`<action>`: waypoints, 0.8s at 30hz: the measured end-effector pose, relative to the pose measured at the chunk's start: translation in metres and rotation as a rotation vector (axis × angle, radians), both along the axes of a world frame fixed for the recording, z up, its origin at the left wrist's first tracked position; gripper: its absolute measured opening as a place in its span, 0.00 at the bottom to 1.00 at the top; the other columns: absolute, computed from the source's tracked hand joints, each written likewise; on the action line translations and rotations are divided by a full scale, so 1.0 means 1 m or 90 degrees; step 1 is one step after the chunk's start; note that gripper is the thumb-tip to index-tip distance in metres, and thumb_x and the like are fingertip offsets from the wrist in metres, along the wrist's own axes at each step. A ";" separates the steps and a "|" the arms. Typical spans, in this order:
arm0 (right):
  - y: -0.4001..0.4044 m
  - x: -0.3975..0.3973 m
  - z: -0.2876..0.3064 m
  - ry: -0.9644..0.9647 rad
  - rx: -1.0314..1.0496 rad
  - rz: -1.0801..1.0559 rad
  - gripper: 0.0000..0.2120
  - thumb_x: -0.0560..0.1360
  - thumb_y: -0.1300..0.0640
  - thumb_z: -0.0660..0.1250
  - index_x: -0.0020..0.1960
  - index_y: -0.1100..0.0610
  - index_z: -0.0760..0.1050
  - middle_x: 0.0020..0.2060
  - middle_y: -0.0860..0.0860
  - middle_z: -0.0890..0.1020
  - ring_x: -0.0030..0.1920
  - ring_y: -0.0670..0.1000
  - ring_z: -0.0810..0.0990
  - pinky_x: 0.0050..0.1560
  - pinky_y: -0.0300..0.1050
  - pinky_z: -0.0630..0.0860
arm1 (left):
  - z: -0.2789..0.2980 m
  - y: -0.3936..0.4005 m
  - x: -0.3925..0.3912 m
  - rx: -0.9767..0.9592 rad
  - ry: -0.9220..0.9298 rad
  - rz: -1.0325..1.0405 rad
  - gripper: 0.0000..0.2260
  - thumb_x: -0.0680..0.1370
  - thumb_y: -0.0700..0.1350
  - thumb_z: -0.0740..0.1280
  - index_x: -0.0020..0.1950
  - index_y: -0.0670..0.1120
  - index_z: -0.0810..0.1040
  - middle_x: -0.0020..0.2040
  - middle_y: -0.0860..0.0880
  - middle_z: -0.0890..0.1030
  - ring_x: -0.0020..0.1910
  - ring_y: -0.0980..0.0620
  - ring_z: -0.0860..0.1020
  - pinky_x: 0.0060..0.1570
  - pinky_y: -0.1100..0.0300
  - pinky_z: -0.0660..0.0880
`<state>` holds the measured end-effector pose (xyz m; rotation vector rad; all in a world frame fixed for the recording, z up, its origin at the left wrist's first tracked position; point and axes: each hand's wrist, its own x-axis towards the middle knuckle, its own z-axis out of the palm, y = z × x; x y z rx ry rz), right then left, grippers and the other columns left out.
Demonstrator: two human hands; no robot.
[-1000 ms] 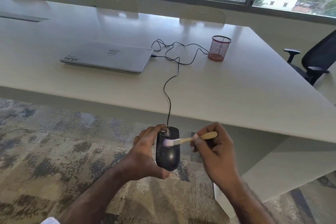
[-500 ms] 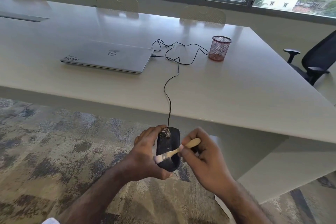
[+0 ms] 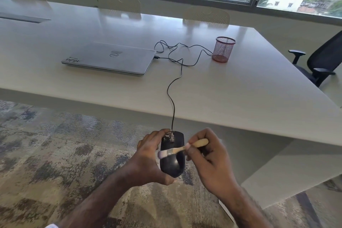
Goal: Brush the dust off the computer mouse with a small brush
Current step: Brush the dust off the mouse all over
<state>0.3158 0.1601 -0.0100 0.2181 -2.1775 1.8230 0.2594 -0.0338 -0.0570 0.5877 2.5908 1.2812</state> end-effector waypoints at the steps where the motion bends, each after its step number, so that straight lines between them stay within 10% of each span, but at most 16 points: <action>1: 0.000 -0.001 0.001 0.005 -0.013 -0.009 0.08 0.76 0.60 0.69 0.44 0.47 0.75 0.37 0.54 0.81 0.36 0.58 0.79 0.36 0.60 0.77 | 0.000 0.000 0.000 0.003 0.003 0.000 0.57 0.53 0.54 0.84 0.80 0.56 0.64 0.69 0.58 0.70 0.70 0.52 0.67 0.72 0.49 0.71; 24: 0.010 -0.005 0.000 -0.032 -0.126 0.010 0.07 0.75 0.64 0.69 0.48 0.52 0.81 0.36 0.56 0.84 0.36 0.50 0.82 0.38 0.41 0.78 | -0.011 -0.003 0.001 0.040 0.030 -0.016 0.53 0.51 0.60 0.84 0.72 0.71 0.62 0.69 0.68 0.67 0.70 0.61 0.66 0.67 0.60 0.70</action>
